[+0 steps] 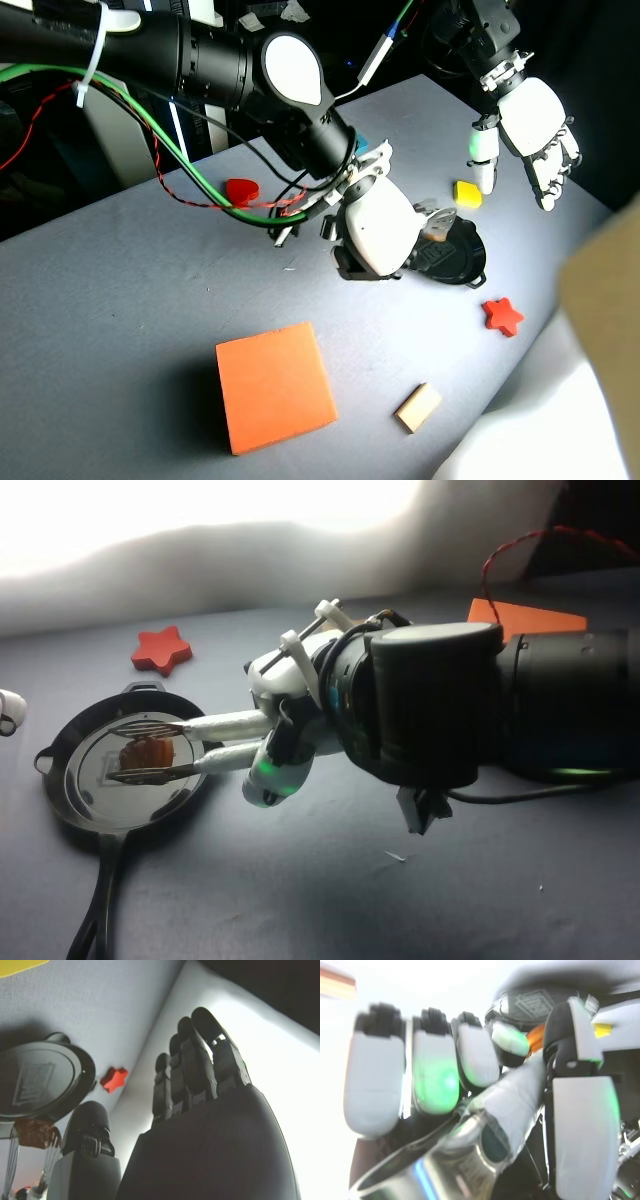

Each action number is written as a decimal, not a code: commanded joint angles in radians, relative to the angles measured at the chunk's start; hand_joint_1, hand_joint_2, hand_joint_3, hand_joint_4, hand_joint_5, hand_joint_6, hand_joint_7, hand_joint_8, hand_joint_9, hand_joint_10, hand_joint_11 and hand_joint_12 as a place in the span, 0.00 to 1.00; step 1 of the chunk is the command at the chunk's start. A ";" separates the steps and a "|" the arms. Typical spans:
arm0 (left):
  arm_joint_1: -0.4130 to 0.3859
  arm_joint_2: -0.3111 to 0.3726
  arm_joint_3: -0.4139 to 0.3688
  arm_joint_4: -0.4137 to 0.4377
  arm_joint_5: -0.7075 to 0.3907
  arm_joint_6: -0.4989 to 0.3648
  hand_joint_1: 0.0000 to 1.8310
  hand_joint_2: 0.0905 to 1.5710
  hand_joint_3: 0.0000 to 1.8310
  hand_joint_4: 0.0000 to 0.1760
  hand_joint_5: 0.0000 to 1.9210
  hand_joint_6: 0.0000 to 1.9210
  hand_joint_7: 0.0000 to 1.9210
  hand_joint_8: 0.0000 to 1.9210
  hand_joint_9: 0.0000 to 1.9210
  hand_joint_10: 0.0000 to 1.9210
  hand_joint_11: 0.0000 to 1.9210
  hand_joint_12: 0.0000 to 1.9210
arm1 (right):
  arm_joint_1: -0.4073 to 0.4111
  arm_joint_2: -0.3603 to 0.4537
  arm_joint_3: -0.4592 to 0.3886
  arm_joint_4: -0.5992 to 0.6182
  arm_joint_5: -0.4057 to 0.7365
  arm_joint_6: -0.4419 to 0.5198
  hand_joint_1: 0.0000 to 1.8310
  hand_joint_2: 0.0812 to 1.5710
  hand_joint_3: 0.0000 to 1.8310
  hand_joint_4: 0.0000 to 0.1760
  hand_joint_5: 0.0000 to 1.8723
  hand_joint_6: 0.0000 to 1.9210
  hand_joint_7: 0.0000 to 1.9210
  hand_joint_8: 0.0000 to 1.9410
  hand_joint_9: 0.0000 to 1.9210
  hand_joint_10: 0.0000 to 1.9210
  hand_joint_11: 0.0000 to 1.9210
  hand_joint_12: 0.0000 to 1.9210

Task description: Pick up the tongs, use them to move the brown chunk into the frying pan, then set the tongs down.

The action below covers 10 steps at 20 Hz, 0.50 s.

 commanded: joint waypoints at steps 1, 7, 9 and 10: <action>0.000 0.009 0.006 0.063 -0.054 0.002 0.05 0.82 0.00 0.31 0.06 0.00 0.12 0.00 0.16 0.00 0.00 0.55 | 0.004 0.000 0.000 -0.076 0.039 0.018 0.47 0.88 0.01 1.00 0.63 1.00 0.77 1.00 0.83 1.00 0.85 1.00; 0.006 0.008 0.001 0.063 -0.054 -0.002 0.04 0.82 0.00 0.32 0.04 0.00 0.12 0.00 0.15 0.00 0.00 0.55 | -0.002 0.002 0.000 -0.086 0.038 0.022 0.37 0.91 0.01 1.00 0.63 1.00 0.73 1.00 0.78 1.00 0.81 1.00; 0.001 0.008 -0.003 0.064 -0.054 -0.005 0.00 0.83 0.00 0.34 0.03 0.00 0.10 0.00 0.14 0.00 0.00 0.55 | -0.005 0.004 0.000 -0.086 0.038 0.022 0.34 0.92 0.01 1.00 0.60 1.00 0.72 1.00 0.78 1.00 0.80 1.00; 0.000 0.008 -0.005 0.064 -0.054 -0.005 0.01 0.83 0.00 0.32 0.04 0.00 0.11 0.00 0.15 0.00 0.00 0.57 | -0.005 0.005 0.000 -0.086 0.038 0.022 0.31 0.94 0.01 0.38 0.57 1.00 0.71 1.00 0.77 1.00 0.79 1.00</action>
